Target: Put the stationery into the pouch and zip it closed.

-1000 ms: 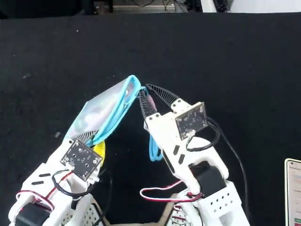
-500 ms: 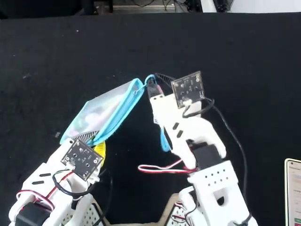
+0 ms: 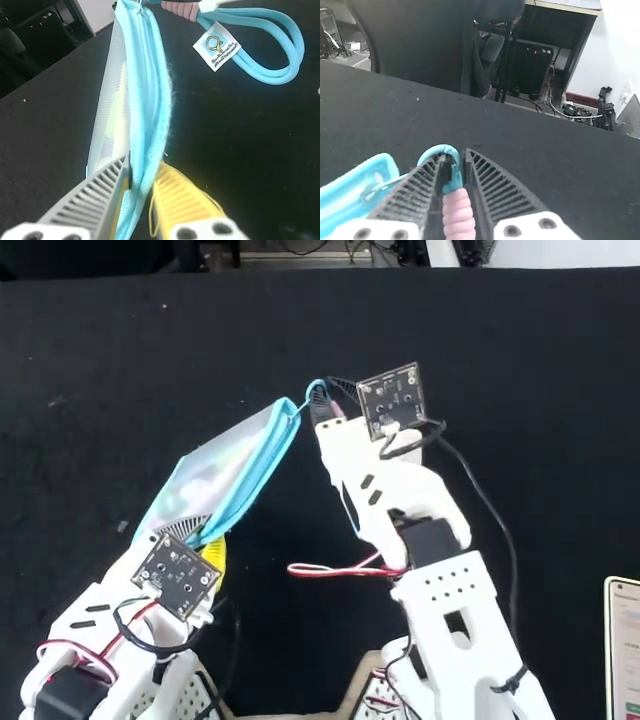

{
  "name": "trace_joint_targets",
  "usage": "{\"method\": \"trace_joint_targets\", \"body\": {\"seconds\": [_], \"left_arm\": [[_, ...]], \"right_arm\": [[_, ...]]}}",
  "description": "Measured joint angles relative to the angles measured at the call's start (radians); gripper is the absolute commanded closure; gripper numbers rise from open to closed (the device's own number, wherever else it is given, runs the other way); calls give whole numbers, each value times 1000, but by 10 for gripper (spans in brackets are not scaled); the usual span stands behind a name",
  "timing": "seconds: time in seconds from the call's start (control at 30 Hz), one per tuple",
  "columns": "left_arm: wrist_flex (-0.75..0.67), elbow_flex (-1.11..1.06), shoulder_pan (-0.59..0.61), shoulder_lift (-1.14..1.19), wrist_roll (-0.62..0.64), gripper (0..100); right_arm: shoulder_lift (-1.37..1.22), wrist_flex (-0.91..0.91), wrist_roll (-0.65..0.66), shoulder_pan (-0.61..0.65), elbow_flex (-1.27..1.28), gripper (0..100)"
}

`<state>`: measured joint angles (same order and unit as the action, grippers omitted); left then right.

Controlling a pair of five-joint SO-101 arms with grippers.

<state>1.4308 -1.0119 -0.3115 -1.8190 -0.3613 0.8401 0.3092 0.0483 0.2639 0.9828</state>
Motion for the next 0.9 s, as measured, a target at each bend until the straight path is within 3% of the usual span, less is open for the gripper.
{"method": "trace_joint_targets", "body": {"seconds": [0.1, 0.27, 0.43, 0.63, 0.9], "left_arm": [[0, 0, 0, 0, 0, 970], [0, 0, 0, 0, 0, 970], [-20, 0, 2, -3, 2, 970], [-75, -2, 18, -3, 5, 970], [-333, -98, 264, -3, 8, 970]], "right_arm": [[-5, -3, 0, 0, -5, 966], [-5, 63, 0, 0, -37, 798], [20, 351, -3, 60, -186, 823], [91, 723, 0, 239, -400, 803], [152, 910, 64, 269, -554, 807]]}}
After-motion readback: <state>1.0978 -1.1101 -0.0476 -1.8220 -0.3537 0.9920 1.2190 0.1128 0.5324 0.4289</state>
